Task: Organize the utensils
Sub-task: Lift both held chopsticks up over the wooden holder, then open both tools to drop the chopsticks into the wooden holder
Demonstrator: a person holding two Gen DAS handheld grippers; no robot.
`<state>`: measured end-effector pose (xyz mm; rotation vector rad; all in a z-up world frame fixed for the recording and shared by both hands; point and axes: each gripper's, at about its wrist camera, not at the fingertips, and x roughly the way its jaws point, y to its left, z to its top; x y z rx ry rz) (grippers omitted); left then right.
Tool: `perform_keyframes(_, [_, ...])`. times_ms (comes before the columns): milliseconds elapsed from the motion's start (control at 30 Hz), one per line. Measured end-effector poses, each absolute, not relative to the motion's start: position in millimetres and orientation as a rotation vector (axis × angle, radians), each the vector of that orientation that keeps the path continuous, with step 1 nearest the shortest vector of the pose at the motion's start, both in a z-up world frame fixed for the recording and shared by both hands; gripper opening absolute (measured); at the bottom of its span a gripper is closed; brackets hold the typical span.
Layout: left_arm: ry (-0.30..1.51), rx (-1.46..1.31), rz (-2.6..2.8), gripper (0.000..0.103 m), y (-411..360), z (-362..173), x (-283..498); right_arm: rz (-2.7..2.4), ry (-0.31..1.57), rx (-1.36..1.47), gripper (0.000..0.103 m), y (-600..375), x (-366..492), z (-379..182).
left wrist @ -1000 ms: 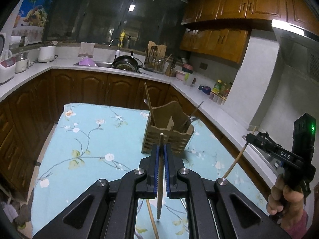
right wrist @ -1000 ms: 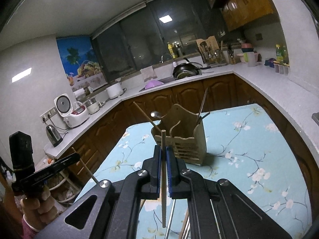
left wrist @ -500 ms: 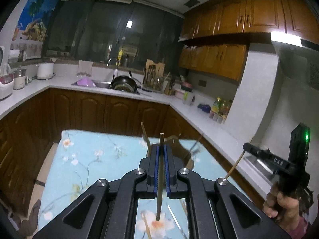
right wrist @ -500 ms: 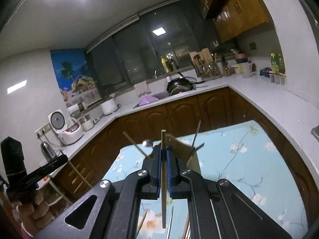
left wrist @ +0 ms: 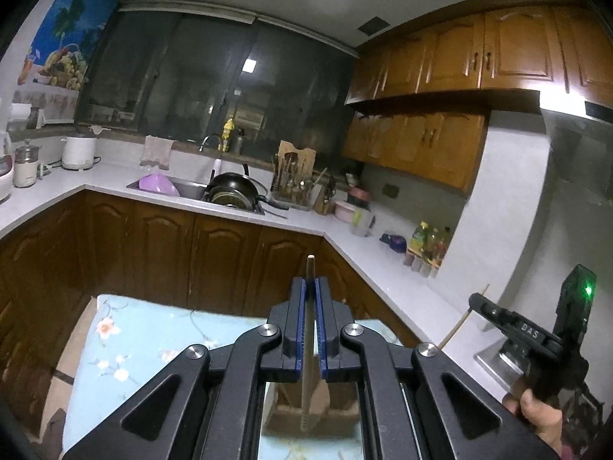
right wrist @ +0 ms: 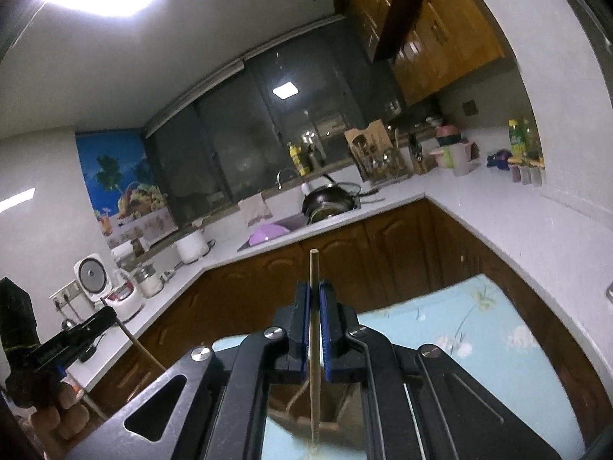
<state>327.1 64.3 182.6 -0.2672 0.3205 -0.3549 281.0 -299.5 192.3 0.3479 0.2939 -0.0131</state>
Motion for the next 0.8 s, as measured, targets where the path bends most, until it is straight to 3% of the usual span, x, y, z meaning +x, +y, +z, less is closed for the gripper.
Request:
perform_keyframes(300, [0.287, -0.301, -0.286, 0.003, 42.3, 133.6, 378.4, -0.065, 0.303, 0.291, 0.005, -293.6, 308.9, 160.1])
perform_keyframes(633, [0.4, -0.293, -0.271, 0.003, 20.2, 62.5, 399.5, -0.061, 0.389, 0.345, 0.005, -292.0, 315.8, 101.2])
perform_keyframes(800, [0.43, -0.25, -0.285, 0.003, 11.6, 56.9, 407.0, -0.067, 0.408, 0.348, 0.005, -291.8, 316.2, 94.4])
